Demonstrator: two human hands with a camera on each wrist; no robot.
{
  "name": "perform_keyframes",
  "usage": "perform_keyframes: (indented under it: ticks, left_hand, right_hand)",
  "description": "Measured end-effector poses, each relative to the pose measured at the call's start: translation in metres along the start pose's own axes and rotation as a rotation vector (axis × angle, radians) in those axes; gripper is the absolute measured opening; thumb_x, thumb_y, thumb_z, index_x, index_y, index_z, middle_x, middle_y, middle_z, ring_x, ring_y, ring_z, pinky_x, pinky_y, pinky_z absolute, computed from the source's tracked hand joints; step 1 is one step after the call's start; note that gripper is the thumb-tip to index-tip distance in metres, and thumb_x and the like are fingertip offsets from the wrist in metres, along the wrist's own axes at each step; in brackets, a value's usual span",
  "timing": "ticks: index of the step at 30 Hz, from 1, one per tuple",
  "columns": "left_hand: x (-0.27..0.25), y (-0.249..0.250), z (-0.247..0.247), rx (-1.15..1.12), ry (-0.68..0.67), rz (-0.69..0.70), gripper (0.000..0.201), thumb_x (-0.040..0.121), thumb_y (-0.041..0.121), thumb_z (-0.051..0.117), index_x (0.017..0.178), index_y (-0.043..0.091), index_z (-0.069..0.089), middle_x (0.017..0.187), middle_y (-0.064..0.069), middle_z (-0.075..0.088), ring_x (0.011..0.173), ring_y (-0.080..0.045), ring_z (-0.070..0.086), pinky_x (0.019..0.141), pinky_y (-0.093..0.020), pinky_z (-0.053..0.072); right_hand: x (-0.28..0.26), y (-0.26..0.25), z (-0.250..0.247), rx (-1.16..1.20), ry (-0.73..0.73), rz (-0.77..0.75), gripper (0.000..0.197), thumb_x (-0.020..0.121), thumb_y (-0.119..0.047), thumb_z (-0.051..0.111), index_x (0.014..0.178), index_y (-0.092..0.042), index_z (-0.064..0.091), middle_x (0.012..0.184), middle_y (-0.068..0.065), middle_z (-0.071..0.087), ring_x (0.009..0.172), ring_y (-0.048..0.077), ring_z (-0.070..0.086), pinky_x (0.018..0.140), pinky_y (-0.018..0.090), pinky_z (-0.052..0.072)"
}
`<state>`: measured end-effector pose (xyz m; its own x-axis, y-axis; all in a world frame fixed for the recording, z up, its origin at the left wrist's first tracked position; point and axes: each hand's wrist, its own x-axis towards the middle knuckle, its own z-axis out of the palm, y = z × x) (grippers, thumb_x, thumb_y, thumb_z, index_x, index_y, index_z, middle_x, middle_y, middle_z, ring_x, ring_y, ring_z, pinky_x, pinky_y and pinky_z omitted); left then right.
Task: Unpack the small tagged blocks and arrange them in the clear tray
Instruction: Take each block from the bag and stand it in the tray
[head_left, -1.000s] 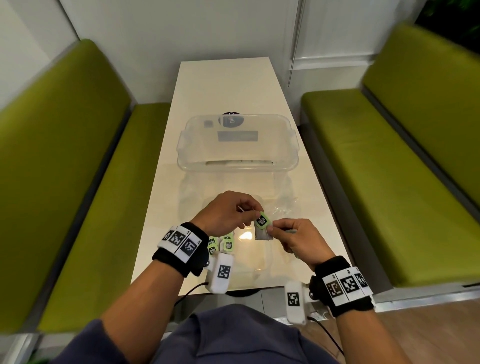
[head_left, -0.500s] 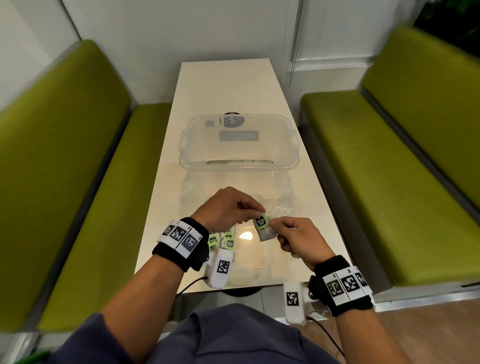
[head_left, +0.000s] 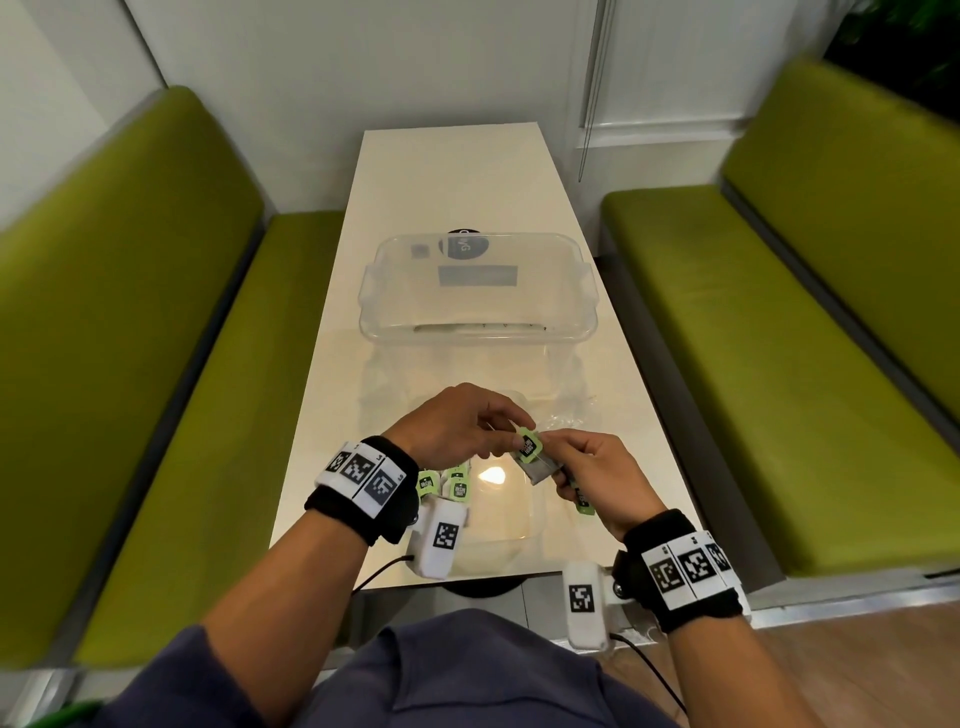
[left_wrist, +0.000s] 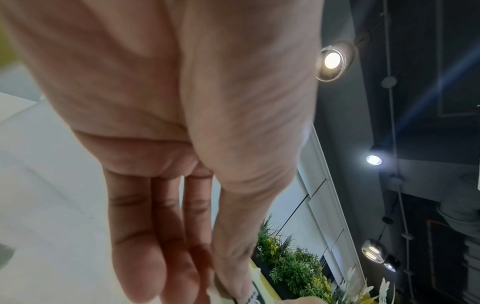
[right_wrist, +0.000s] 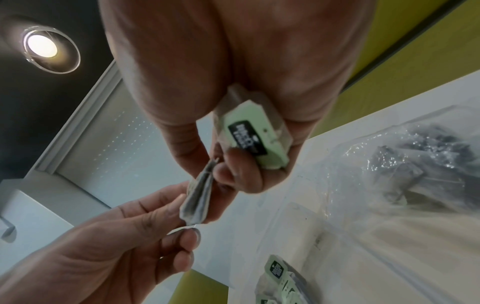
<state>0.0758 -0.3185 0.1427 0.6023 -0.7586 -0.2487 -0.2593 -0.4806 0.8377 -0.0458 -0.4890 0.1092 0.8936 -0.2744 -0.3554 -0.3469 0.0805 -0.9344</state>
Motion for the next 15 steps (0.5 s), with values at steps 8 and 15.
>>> perform_keyframes:
  ticks: [8,15]
  left_hand:
    - [-0.0006,0.0055,-0.0013,0.065,-0.007,-0.004,0.017,0.095,0.021,0.073,0.111,0.016,0.078,0.072,0.009,0.069,0.06,0.001,0.056,0.057,-0.01,0.042]
    - [-0.0004,0.0064,-0.0014,0.171,-0.006,-0.015,0.016,0.096,0.027,0.071,0.112,0.026,0.073,0.087,0.009,0.077,0.082,-0.01,0.072,0.08,-0.036,0.059]
  right_hand:
    - [-0.0047,-0.0031,-0.0014,0.01,-0.065,-0.061,0.021,0.094,-0.027,0.069,0.096,-0.009,0.079,0.059,0.001,0.056,0.052,0.012,0.038,0.049,0.023,0.029]
    - [0.0019,0.0005,-0.0017,-0.02,-0.005,-0.123,0.026,0.083,-0.008,0.081,0.108,-0.009,0.072,0.079,0.012,0.073,0.05,0.007,0.05,0.048,0.018,0.04]
